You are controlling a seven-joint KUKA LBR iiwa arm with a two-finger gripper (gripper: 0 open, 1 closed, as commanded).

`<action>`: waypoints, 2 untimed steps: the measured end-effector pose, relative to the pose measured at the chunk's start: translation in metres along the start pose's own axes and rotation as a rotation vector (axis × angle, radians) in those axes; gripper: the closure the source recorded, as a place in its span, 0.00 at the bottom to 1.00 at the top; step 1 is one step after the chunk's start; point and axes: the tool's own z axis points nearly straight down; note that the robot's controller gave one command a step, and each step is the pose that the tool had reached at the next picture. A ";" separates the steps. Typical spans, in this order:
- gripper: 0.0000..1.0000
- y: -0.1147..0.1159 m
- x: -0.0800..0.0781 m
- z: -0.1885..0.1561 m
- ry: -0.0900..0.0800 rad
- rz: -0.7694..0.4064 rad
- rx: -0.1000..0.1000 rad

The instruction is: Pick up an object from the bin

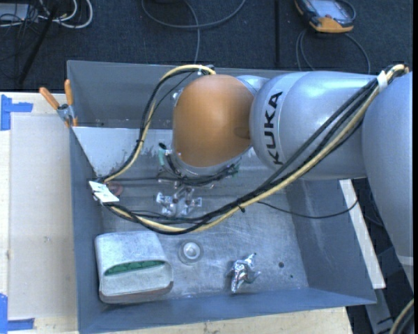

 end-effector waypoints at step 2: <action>0.00 0.021 0.043 0.027 0.001 -0.290 -0.001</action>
Offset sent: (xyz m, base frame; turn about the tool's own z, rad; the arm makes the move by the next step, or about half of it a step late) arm 0.0000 0.0000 0.0000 0.0000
